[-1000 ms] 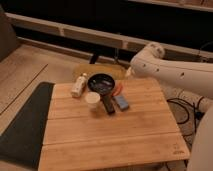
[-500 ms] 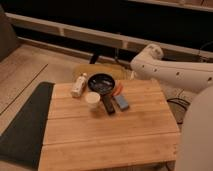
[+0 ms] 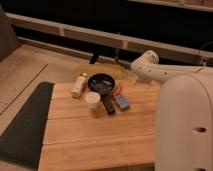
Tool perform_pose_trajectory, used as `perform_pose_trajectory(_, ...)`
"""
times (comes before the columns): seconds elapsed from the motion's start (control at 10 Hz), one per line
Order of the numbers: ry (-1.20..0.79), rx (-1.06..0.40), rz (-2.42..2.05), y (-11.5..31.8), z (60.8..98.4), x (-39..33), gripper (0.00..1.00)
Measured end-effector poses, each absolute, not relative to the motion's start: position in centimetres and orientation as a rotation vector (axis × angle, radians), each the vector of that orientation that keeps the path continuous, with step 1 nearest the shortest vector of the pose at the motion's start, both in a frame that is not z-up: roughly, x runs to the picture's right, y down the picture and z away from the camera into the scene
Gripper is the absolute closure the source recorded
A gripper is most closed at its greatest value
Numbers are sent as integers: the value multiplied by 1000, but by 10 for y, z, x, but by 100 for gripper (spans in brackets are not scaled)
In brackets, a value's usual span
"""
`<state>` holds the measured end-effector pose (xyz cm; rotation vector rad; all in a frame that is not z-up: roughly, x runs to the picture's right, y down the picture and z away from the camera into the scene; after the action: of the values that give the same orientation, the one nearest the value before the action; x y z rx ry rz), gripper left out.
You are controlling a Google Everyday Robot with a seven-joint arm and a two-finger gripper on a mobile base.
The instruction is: Place the pepper on the white sponge
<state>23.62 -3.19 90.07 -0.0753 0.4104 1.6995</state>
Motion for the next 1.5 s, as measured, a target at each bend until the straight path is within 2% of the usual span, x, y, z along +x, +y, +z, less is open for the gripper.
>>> perform_pose_trajectory(0.3,342,-129,1737,-41,929,229,35)
perform_pose_trajectory(0.9,354,-143,1758,-37,933,232,35)
perform_pose_trajectory(1.5,322,-325,1685,-31,973,178,35)
